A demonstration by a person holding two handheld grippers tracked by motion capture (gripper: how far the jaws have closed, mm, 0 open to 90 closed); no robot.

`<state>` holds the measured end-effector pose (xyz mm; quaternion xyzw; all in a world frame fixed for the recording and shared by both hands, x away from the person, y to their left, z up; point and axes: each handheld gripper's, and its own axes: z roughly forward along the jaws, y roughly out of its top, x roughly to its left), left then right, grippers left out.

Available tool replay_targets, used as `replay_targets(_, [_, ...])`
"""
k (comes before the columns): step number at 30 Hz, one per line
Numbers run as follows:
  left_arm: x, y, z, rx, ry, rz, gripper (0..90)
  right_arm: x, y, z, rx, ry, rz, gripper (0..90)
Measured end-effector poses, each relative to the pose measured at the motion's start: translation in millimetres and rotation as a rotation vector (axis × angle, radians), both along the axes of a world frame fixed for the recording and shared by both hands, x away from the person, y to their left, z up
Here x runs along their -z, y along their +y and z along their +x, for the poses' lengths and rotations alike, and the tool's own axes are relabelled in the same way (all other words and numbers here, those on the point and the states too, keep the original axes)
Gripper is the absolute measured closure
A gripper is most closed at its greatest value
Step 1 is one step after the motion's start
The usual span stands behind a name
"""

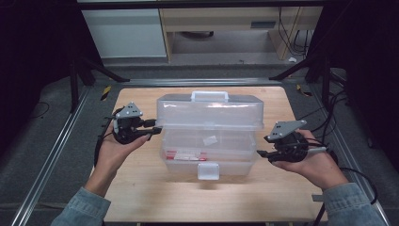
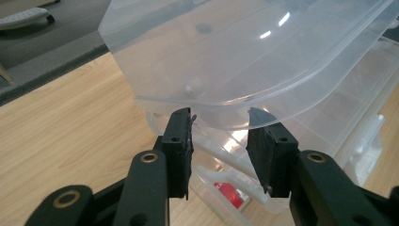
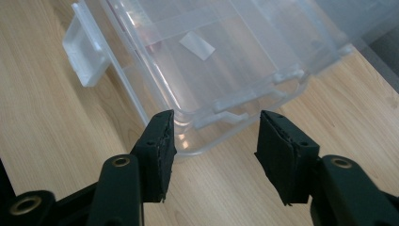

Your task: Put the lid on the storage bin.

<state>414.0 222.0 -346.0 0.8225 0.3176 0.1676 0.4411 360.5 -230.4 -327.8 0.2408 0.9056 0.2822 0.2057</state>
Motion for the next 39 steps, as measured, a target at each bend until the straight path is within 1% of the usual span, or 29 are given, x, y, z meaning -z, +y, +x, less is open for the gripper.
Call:
replay_targets(6, [4.5, 0.3, -4.1, -0.001, 0.002, -0.005, 60.6, 1.5, -7.0, 0.2, 0.025, -0.003, 0.006, 46.5])
replay_targets(8, [5.9, 1.2, -5.7, 0.0, 0.003, -0.012, 61.0, 2.2, -8.8, 0.6, 0.035, -0.002, 0.005, 46.0])
replay_targets(15, [13.1, 2.9, -11.6, 0.009, 0.008, -0.015, 62.1, 5.5, -14.2, 0.9, 0.062, 0.001, 0.0, 44.9])
replay_targets(17, [14.9, 2.5, -13.2, 0.007, 0.007, -0.012, 62.3, 6.2, -16.1, 0.6, 0.07, 0.002, 0.002, 44.8])
replay_targets(22, [16.6, 1.3, -17.2, 0.008, -0.009, 0.02, 63.6, 9.7, -19.3, 0.4, 0.089, 0.011, -0.007, 44.5])
replay_targets(24, [17.8, 1.7, -18.4, 0.01, -0.009, 0.019, 64.2, 12.6, -21.3, 0.7, 0.101, 0.018, -0.006, 44.3])
replay_targets(28, [23.4, 3.2, -21.8, 0.016, 0.0, 0.007, 64.8, 14.9, -23.0, 0.5, 0.108, 0.02, 0.0, 44.0])
replay_targets(30, [26.1, 4.7, -22.9, 0.021, 0.009, 0.0, 65.0, 17.4, -24.1, -0.4, 0.113, 0.031, -0.005, 43.0])
replay_targets(32, [28.8, 6.5, -23.2, 0.026, 0.021, -0.017, 65.2, 17.8, -24.4, -0.6, 0.116, 0.032, -0.006, 42.9])
replay_targets(37, [31.8, 8.3, -26.4, 0.035, 0.023, -0.017, 66.8, 18.6, -26.4, -1.6, 0.12, 0.031, -0.006, 42.6])
replay_targets(39, [33.8, 9.0, -27.3, 0.041, 0.033, -0.013, 67.0, 19.3, -26.8, -2.1, 0.123, 0.033, -0.002, 42.5])
